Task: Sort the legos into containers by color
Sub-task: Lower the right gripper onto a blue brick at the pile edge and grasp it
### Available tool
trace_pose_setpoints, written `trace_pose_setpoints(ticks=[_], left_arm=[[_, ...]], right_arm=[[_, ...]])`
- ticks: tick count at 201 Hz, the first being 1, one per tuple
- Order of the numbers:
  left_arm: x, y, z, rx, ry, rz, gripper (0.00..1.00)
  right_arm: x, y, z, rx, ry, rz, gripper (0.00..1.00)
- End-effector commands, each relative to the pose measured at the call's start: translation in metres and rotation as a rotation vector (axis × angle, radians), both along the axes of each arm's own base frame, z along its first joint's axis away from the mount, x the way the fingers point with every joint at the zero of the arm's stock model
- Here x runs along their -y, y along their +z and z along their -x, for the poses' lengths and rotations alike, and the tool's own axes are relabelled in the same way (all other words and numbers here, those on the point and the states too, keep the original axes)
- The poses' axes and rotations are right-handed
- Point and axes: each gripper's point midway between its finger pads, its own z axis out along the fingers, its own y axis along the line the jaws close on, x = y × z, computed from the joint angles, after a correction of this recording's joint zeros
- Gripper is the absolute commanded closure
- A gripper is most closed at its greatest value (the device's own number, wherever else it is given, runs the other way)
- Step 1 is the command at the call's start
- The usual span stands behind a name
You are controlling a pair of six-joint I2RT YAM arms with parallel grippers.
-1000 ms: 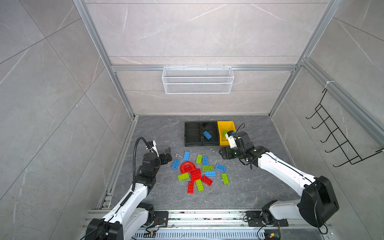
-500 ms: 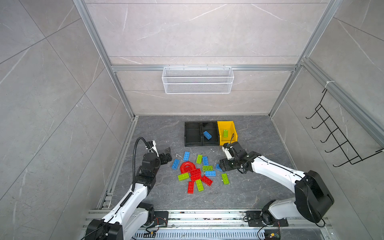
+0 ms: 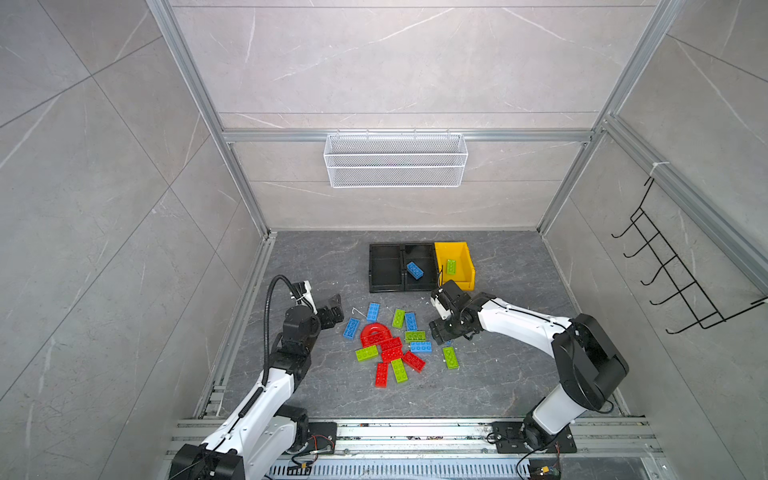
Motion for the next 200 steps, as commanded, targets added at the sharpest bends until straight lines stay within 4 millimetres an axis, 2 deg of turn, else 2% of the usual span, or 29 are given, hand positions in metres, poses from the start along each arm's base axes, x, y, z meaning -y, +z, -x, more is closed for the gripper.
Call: trace_pose_setpoints(ticks=[1, 61, 88, 111, 200], left_arm=[[0.001, 0.019, -0.002, 0.063, -0.012, -0.004, 0.00], [-0.002, 0.018, -0.002, 0.064, 0.003, -0.014, 0.00], [-0.003, 0.010, -0.004, 0.048, 0.014, -0.014, 0.00], [0.005, 0.012, -0.006, 0.042, -0.025, 0.003, 0.00], [0.003, 0.016, -0.004, 0.054, -0.014, -0.004, 0.00]], right_arm=[[0.006, -0.002, 0.002, -0.020, 0.035, 0.067, 0.25], [-0.002, -0.009, -0.003, -0.055, 0.072, 0.070, 0.26], [-0.003, -0.009, -0.010, -0.047, 0.074, 0.065, 0.32], [-0.004, -0.011, -0.017, -0.056, 0.061, 0.050, 0.39], [-0.002, -0.016, -0.030, -0.068, 0.009, -0.012, 0.57]])
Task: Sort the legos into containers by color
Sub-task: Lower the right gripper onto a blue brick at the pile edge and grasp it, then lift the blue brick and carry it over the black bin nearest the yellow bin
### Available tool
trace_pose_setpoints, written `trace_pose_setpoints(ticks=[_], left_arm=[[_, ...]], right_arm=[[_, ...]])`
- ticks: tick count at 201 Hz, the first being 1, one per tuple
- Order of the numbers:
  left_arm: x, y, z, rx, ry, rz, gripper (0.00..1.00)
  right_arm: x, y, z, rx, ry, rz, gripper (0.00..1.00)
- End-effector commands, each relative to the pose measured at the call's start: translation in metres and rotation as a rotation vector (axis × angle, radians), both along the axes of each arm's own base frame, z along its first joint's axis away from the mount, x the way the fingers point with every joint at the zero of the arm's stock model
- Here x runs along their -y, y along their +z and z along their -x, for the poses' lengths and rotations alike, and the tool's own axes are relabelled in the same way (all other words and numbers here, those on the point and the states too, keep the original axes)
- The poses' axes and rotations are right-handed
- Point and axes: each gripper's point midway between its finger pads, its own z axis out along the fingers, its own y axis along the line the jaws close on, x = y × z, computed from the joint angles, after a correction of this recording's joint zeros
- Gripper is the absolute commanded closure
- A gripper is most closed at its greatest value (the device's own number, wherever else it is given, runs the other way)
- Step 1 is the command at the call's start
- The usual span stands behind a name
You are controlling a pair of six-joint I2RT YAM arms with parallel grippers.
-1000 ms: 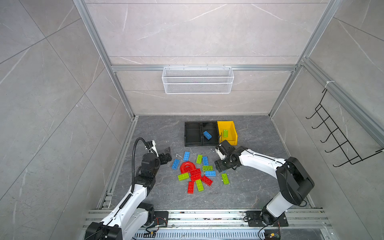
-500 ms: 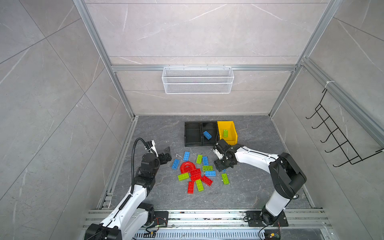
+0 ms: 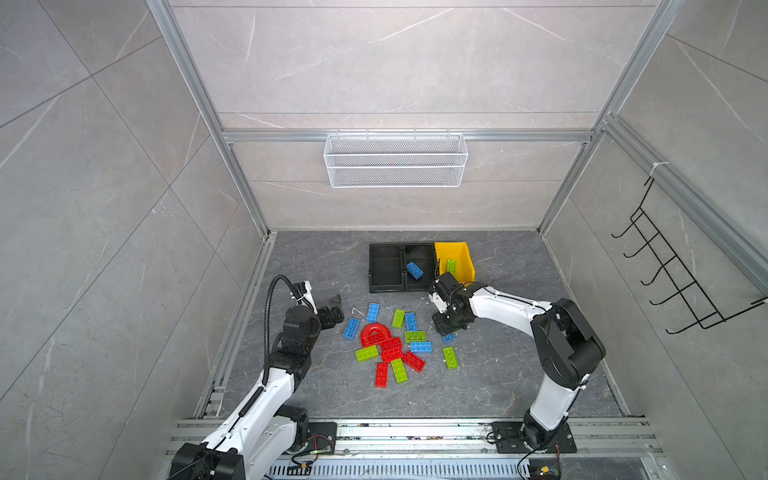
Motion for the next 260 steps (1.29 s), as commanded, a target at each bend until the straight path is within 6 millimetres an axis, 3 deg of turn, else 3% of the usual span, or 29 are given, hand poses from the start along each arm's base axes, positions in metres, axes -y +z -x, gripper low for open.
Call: trace_pose_setpoints(ticks=[1, 93, 146, 181, 205, 260], left_arm=[[0.002, 0.019, -0.004, 0.061, -0.009, -0.004, 0.00], [0.002, 0.013, -0.007, 0.040, -0.010, -0.009, 0.00], [0.003, 0.015, -0.005, 0.050, -0.013, -0.004, 0.00], [0.003, 0.012, -0.006, 0.041, -0.015, 0.000, 0.00], [0.004, 0.013, -0.007, 0.041, -0.018, 0.002, 0.00], [0.005, 0.016, -0.005, 0.050, -0.024, 0.004, 0.00]], right_arm=[[-0.005, 0.000, -0.005, -0.002, -0.014, -0.039, 0.57], [-0.016, -0.002, 0.001, 0.007, -0.040, -0.170, 0.75], [-0.018, 0.010, -0.001, 0.038, -0.049, -0.209, 0.82], [-0.017, 0.029, -0.006, 0.082, -0.067, -0.248, 0.82], [-0.021, 0.055, -0.018, 0.112, -0.070, -0.315, 0.82], [-0.042, 0.103, -0.075, 0.241, -0.061, -0.443, 0.82]])
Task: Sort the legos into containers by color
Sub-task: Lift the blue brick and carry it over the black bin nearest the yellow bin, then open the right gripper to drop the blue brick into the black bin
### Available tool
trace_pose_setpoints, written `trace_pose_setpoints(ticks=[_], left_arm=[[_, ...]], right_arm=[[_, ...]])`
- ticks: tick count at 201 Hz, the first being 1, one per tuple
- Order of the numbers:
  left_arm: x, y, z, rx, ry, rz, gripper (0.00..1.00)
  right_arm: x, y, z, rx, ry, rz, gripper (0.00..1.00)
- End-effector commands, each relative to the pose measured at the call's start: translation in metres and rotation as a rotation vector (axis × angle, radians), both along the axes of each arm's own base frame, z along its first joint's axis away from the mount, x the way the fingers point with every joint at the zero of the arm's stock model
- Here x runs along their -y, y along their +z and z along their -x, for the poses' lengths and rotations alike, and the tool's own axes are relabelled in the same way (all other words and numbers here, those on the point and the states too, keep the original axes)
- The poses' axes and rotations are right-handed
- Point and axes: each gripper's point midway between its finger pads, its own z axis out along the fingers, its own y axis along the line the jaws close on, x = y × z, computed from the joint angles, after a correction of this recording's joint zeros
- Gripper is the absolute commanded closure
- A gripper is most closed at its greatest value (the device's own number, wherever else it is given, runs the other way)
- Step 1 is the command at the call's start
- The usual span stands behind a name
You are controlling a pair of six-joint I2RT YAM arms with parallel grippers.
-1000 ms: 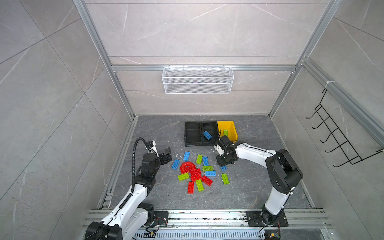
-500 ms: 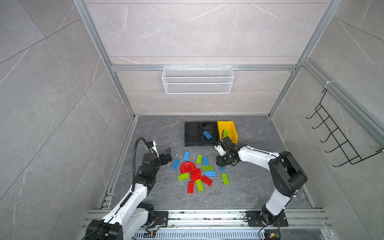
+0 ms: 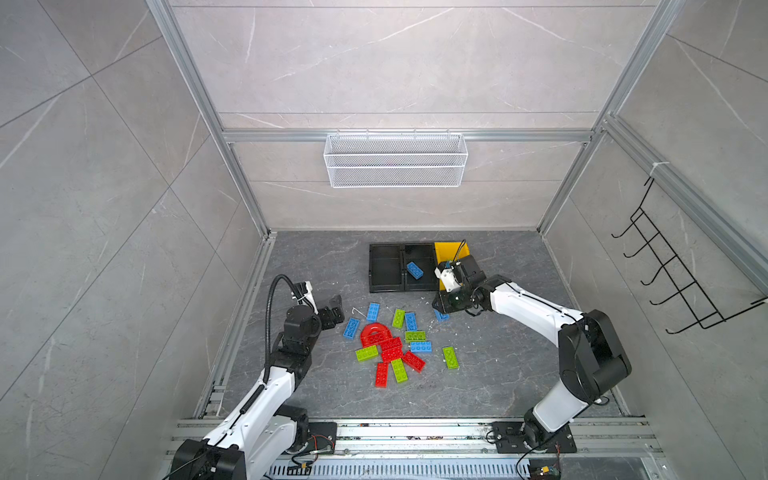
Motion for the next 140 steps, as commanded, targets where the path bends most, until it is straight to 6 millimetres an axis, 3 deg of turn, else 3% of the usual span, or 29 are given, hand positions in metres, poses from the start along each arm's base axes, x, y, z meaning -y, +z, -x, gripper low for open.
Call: trace_pose_setpoints(ticks=[1, 23, 65, 140], left_arm=[[0.005, 0.020, -0.005, 0.066, -0.023, 0.007, 0.00], [0.003, 0.018, -0.005, 0.074, -0.014, 0.008, 0.00], [0.006, 0.009, -0.010, 0.049, -0.023, 0.001, 0.00], [0.011, -0.002, -0.013, 0.017, -0.050, -0.006, 0.00]], right_arm=[[-0.021, 0.026, -0.027, 0.076, 0.020, -0.086, 0.82], [-0.032, 0.037, -0.052, 0.112, 0.036, -0.104, 0.82], [-0.036, 0.048, -0.099, 0.138, 0.009, -0.169, 0.82], [-0.049, 0.029, -0.142, 0.165, -0.036, -0.213, 0.80]])
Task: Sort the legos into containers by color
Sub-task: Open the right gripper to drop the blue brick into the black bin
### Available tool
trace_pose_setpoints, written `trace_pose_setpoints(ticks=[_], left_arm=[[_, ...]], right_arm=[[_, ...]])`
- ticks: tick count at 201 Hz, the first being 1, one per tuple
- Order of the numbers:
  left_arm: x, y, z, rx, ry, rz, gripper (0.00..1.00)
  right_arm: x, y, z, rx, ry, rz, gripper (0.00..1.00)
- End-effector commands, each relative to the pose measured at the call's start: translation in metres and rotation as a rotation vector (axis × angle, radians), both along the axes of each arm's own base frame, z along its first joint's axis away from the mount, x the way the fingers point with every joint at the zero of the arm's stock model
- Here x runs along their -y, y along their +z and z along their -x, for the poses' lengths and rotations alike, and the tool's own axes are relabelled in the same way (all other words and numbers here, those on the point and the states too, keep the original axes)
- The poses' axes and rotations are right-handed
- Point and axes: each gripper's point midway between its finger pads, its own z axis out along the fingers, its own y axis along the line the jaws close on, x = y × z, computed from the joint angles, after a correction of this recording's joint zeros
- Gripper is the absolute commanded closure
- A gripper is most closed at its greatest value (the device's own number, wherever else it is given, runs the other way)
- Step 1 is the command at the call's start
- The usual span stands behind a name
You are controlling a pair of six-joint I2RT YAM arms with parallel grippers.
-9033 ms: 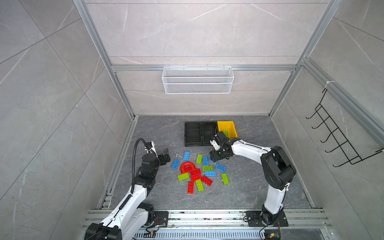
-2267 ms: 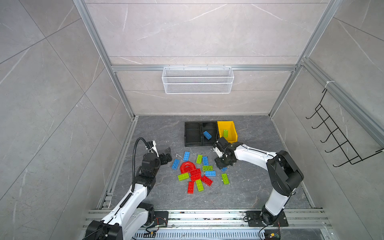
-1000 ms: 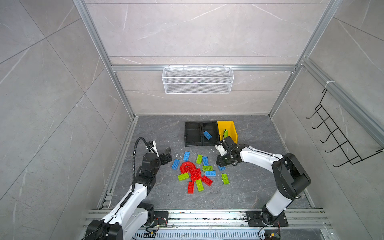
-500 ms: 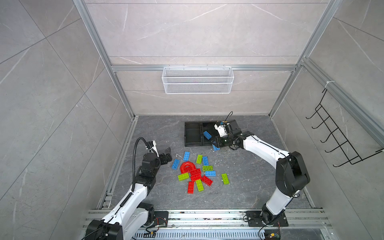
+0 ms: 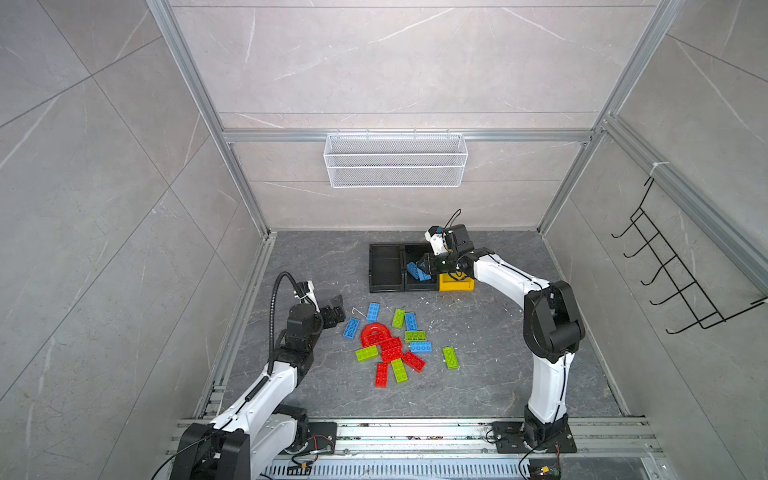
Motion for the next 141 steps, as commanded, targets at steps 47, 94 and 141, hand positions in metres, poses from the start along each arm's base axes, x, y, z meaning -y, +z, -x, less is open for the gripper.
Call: trace_pose_setpoints(ticks=[47, 94, 141], left_arm=[[0.008, 0.017, -0.003, 0.062, -0.047, 0.005, 0.00], [0.006, 0.023, 0.000, 0.082, -0.044, 0.005, 0.00], [0.007, 0.024, 0.002, 0.084, -0.048, 0.011, 0.00]], right_arm=[[-0.004, -0.003, -0.031, 0.030, -0.053, 0.001, 0.53], [-0.004, 0.031, -0.031, 0.067, -0.038, 0.004, 0.33], [0.010, 0.049, 0.018, 0.069, -0.024, 0.051, 0.32]])
